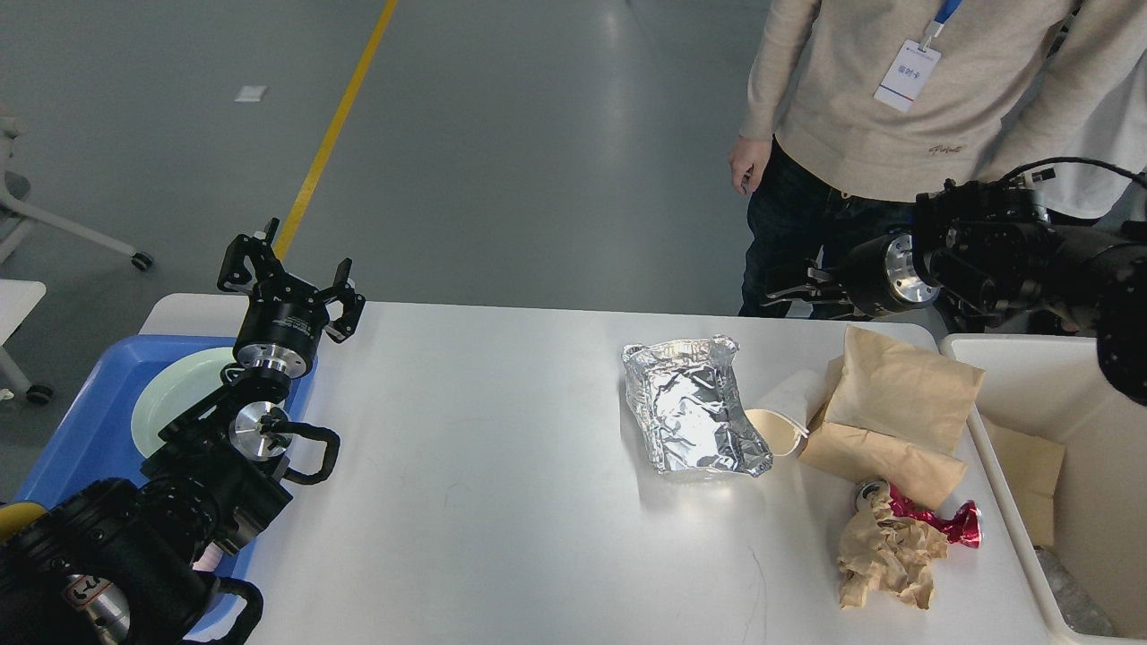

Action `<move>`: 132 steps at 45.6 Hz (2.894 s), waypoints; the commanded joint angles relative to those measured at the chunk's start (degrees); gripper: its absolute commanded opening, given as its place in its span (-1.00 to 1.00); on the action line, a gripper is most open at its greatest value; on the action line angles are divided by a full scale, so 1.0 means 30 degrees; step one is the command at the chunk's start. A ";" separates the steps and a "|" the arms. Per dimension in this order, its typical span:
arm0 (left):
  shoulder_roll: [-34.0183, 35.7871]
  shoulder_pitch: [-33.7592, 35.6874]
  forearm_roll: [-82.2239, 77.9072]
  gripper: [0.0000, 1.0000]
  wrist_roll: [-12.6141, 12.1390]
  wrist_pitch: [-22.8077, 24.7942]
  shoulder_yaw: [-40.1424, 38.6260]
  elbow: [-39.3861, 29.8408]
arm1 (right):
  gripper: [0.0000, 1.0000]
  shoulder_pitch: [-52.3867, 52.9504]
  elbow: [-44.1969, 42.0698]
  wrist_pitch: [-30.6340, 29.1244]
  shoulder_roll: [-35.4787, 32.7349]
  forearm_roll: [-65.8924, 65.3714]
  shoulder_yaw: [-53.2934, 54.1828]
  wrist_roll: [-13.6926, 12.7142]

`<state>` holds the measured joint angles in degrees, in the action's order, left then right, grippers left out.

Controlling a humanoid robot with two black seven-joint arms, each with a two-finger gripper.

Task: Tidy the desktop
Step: 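Lift the brown paper bag with the right gripper toward the white bin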

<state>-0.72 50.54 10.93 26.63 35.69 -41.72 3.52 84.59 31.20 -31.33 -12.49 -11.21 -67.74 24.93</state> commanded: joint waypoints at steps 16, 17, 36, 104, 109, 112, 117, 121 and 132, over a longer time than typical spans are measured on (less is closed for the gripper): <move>-0.0023 0.0000 0.0017 0.93 0.0000 -0.0001 -0.0007 0.0000 | 1.00 0.4849 0.3014 -0.5730 0.1058 -0.0102 -0.2028 0.0010; 0.0005 0.0000 -0.0012 0.93 0.0000 -0.0001 0.0021 0.0000 | 1.00 0.5111 0.3278 -0.5730 0.1146 -0.0161 -0.2174 0.0010; 0.0006 0.0000 -0.0012 0.93 0.0000 -0.0001 -0.0007 0.0000 | 1.00 -0.1150 -0.1256 -0.2130 0.1234 -0.0337 -0.2967 -0.2653; 0.0006 0.0000 0.0017 0.93 0.0000 -0.0001 -0.0008 0.0000 | -1.00 -0.6312 -0.2549 0.6106 0.1528 -0.0190 0.1456 -1.0009; 0.0006 0.0000 -0.0012 0.93 0.0000 -0.0001 -0.0008 0.0000 | -1.00 -0.6136 -0.2549 0.6106 0.1498 -0.0190 0.1749 -1.0096; 0.0005 0.0000 0.0017 0.93 0.0000 -0.0001 -0.0007 0.0000 | -1.00 -0.5844 -0.2549 0.6077 0.1498 -0.0190 0.1779 -1.0126; 0.0005 0.0000 -0.0012 0.93 0.0000 -0.0001 -0.0007 0.0000 | -1.00 -0.5288 -0.2404 0.5959 0.1177 -0.0220 0.1779 -1.0156; 0.0006 0.0000 -0.0012 0.93 0.0000 -0.0001 -0.0008 0.0000 | -1.00 -0.4410 -0.2140 0.5639 0.0270 -0.0220 0.1779 -1.0156; 0.0006 0.0000 -0.0012 0.93 0.0000 -0.0001 -0.0008 0.0000 | -1.00 -0.0954 -0.1027 0.3530 -0.1782 -0.0278 0.1779 -1.0127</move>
<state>-0.72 50.54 10.93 26.63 35.69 -41.73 3.52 76.73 26.65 -17.82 -15.33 -11.99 -62.39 -5.56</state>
